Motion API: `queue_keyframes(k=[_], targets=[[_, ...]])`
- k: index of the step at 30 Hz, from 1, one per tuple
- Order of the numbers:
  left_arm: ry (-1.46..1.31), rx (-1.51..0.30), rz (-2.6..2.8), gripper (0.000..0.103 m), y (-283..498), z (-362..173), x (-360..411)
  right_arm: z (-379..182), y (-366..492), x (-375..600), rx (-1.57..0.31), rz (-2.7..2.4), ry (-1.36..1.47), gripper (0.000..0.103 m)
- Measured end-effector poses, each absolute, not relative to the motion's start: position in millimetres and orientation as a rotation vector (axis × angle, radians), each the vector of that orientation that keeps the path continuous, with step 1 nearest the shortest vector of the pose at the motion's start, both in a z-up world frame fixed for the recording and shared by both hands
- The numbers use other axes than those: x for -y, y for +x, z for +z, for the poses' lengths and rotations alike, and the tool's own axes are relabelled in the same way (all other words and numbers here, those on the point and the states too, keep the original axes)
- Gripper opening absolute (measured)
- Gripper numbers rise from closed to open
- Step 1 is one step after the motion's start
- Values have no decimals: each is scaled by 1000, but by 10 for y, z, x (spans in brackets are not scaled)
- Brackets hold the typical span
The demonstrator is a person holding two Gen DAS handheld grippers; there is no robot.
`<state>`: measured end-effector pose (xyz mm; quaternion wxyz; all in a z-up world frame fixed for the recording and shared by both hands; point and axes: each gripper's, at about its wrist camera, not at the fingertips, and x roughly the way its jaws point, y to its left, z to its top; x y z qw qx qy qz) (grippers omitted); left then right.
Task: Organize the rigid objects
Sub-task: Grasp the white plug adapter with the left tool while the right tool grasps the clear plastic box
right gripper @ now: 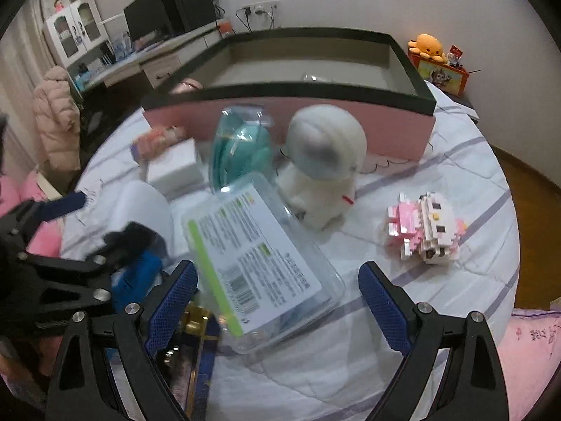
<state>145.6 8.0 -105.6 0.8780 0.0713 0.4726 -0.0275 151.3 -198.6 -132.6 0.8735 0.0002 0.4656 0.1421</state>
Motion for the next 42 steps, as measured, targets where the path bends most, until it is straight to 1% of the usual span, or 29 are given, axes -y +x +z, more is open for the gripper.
queue_keyframes(k=[1, 3, 4, 8, 14, 15, 16, 17, 18, 20, 30, 36, 42], targets=[[138, -990, -59, 103, 1450, -1051, -108, -1334, 1511, 1992, -968, 298, 11, 94], [121, -1012, -96, 103, 1437, -1055, -128, -1315, 1501, 2017, -954, 292, 26, 90], [113, -1022, -115, 103, 1437, -1056, -125, -1307, 1499, 2022, -948, 297, 21, 81], [119, -1030, -142, 103, 1420, -1067, -25, -1237, 1388, 2065, -918, 223, -53, 80], [116, -1022, -173, 103, 1533, -1153, 165, -1258, 1326, 2335, -935, 160, -7, 80], [115, -1027, -163, 98, 1559, -1188, 167, -1268, 1352, 2377, -939, 155, 1, 80], [114, -1043, -146, 90, 1596, -1245, 161, -1280, 1377, 2398, -945, 152, 9, 80], [107, -1062, -150, 87, 1622, -1293, 155, -1300, 1402, 2406, -954, 154, 15, 80], [97, -1037, -152, 79, 1614, -1268, 138, -1321, 1430, 2401, -962, 155, 12, 80], [101, -1034, -162, 71, 1612, -1238, 131, -1332, 1478, 2343, -966, 151, -3, 80], [116, -1051, -177, 71, 1619, -1243, 103, -1264, 1528, 2329, -937, 165, 19, 77], [118, -1051, -159, 71, 1649, -1200, 69, -1122, 1461, 2350, -889, 163, 24, 76], [105, -1014, -138, 71, 1592, -1069, -35, -925, 1367, 2418, -826, 148, 38, 76]])
